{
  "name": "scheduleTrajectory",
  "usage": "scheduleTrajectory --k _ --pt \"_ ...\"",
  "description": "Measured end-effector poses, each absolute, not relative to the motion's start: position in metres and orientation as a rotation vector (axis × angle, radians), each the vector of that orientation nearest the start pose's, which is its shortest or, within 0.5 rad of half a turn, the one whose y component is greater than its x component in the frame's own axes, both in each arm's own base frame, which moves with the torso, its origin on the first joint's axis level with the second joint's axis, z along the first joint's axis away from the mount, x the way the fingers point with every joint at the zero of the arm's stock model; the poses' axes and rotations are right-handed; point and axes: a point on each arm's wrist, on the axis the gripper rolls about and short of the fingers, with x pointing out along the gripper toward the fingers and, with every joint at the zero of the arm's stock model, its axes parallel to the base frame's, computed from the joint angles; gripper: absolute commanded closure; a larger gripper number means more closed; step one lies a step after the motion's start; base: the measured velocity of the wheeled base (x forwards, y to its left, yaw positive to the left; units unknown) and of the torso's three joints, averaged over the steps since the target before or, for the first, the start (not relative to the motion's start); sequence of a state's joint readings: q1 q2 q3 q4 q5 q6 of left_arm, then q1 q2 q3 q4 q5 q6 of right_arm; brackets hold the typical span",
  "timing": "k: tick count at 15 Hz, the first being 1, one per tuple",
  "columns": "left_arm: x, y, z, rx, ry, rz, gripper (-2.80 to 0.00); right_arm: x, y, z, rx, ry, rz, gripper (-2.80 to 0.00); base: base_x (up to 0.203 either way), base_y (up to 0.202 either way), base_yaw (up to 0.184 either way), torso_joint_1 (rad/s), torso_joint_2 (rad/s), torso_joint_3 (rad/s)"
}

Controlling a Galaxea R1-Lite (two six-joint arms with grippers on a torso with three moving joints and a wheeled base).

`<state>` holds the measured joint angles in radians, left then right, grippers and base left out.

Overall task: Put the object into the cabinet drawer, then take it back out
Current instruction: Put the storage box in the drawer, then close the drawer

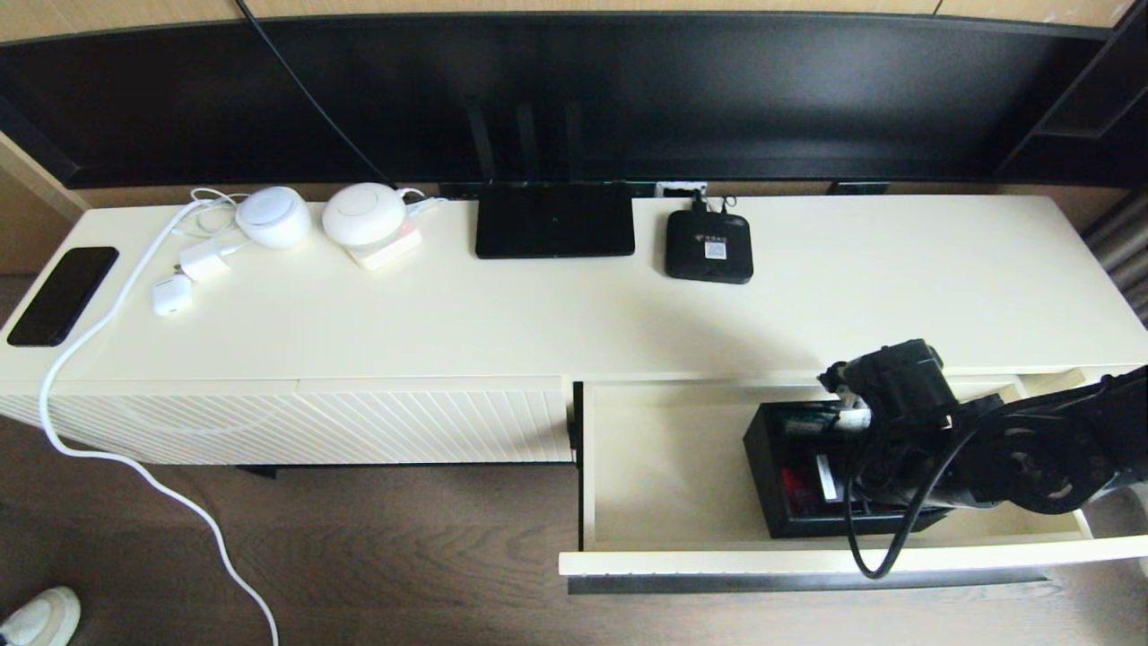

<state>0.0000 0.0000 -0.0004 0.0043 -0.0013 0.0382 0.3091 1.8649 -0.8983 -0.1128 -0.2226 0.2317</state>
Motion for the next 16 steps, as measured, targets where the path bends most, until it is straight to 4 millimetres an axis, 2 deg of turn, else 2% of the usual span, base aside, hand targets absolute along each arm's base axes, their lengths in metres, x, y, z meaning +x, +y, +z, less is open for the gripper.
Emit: scheduleTrajectory --k 2,3,10,13,16 --pt "-0.023 0.0 0.075 0.038 0.004 -0.002 0.0 0.303 0.091 0.107 -0.008 0.831 -0.017 0.0 0.0 0.0 0.0 0.0 0.0 0.0" --pt "-0.023 0.0 0.075 0.038 0.004 -0.002 0.0 0.303 0.091 0.106 -0.009 0.832 -0.019 -2.8 0.0 0.0 0.0 0.0 0.0 0.0" --pt "-0.023 0.0 0.075 0.038 0.004 -0.002 0.0 0.299 0.09 0.12 0.0 0.796 -0.017 -2.8 0.0 0.0 0.0 0.0 0.0 0.0" --pt "-0.023 0.0 0.075 0.038 0.004 -0.002 0.0 0.283 0.085 0.147 0.005 0.729 -0.006 -2.8 0.0 0.0 0.0 0.0 0.0 0.0" --pt "-0.023 0.0 0.075 0.038 0.004 -0.002 0.0 0.255 0.076 0.177 -0.066 0.703 0.027 -2.8 0.0 0.0 0.0 0.0 0.0 0.0"
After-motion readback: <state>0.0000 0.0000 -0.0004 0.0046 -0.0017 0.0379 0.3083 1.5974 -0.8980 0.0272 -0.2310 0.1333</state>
